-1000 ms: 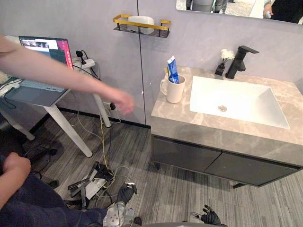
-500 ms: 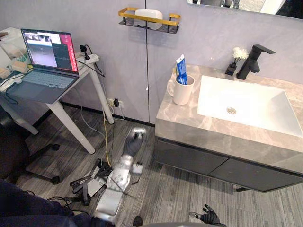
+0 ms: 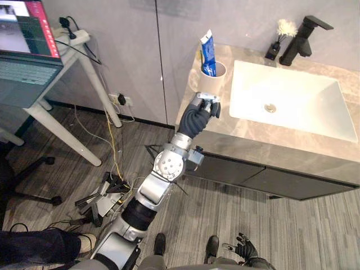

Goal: Organize washtable

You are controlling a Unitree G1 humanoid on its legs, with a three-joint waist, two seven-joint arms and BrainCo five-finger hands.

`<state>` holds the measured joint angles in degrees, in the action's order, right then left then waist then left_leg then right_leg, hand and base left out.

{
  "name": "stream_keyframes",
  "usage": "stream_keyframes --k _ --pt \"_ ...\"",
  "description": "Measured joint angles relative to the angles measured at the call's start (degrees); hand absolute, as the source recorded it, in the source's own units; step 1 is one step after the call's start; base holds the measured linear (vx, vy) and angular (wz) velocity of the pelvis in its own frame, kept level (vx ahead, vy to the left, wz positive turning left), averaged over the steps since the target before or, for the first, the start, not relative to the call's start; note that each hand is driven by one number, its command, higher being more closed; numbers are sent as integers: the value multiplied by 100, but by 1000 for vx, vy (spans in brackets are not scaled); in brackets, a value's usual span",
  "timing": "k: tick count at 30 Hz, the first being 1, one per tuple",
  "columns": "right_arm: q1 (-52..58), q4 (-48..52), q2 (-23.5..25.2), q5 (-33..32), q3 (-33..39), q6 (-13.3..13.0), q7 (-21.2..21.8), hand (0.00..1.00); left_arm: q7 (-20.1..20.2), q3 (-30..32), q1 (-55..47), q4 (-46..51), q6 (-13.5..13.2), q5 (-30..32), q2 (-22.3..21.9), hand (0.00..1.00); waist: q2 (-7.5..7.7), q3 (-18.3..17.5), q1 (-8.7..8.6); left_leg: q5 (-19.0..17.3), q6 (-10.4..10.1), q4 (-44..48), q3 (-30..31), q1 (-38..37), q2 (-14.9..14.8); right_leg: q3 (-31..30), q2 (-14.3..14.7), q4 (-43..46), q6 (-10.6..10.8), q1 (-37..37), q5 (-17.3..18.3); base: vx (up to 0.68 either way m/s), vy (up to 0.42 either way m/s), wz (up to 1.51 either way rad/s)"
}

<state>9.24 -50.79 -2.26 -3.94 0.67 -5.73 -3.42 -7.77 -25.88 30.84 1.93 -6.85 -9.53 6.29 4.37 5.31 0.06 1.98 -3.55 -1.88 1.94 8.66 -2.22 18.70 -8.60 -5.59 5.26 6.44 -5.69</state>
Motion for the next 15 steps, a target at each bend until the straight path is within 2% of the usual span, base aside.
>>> stream_keyframes --k 2,7,11,15 --pt "2 137 2 -1 -12 9 10 0 -89 6 673 -760 154 -5 -97 100 22 79 -20 2 1 47 -42 241 5 -33 -3 1 -13 248 -52 -1 16 -8" --pt "5 512 4 -13 -22 68 66 0 -156 71 1608 -1665 328 -3 -97 100 23 417 -196 2 2 88 -109 374 36 -178 -40 1 -13 427 -112 -2 18 -14" --pt "6 795 -26 -54 -93 63 92 0 -399 520 2511 -2500 418 4 141 100 24 718 -265 2 3 124 -294 507 33 -362 -37 2 -30 654 -195 -23 11 -24" --pt "19 974 -42 -71 -121 51 90 0 -505 643 2847 -2740 431 0 483 100 17 874 -310 2 4 205 -349 670 33 -470 -33 2 -54 827 -245 -18 7 -12"
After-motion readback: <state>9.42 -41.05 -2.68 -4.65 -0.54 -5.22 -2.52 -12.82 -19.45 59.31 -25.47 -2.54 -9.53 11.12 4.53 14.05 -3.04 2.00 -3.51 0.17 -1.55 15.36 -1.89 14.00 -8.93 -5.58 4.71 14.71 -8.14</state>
